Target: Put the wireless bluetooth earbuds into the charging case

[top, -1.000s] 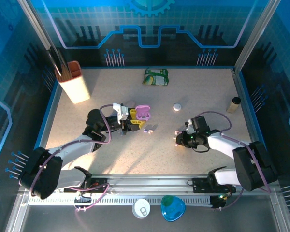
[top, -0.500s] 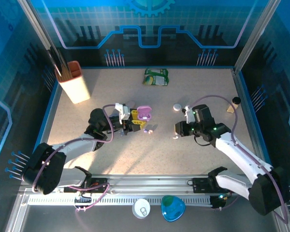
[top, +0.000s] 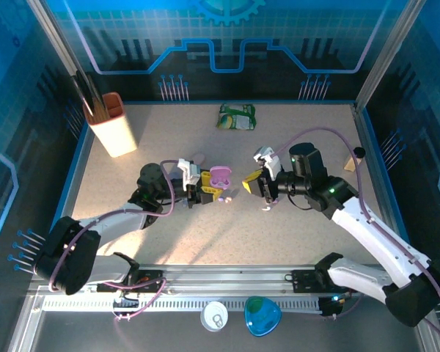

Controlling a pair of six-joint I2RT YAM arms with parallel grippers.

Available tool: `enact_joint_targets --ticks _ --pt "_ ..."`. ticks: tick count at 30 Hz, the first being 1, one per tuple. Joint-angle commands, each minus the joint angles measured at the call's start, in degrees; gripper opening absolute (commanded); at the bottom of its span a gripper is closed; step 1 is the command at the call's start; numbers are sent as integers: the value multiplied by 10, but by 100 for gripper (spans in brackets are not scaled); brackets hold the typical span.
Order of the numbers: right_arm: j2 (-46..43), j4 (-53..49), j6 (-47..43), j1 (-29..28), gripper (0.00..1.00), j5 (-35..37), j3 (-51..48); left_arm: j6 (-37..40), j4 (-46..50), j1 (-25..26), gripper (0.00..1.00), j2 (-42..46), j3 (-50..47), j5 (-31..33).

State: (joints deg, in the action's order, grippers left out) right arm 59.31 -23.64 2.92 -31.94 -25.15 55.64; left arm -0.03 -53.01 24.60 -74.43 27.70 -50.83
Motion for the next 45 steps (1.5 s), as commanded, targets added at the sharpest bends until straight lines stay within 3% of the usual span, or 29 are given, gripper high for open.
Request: enact_joint_targets --ticks 1,15,33,35,37,41,45 --pt "11 31 -40 -17 15 -35 30 -4 -29 3 33 -2 15 -22" --pt "98 54 -56 -45 15 -45 76 -19 -46 3 33 -9 23 -37" --pt "110 51 -48 -52 15 -28 57 -27 -63 3 32 -15 25 -33" --pt "105 51 -47 -52 20 -24 56 -27 -62 3 32 -13 24 -32" --pt "98 51 -47 -52 35 -18 55 -26 -62 3 32 -12 24 -32" --pt "74 52 -43 -50 45 -9 52 -26 -64 2 32 -13 24 -30" --pt "32 97 -14 -28 48 -29 16 -23 -65 2 32 -11 22 -27"
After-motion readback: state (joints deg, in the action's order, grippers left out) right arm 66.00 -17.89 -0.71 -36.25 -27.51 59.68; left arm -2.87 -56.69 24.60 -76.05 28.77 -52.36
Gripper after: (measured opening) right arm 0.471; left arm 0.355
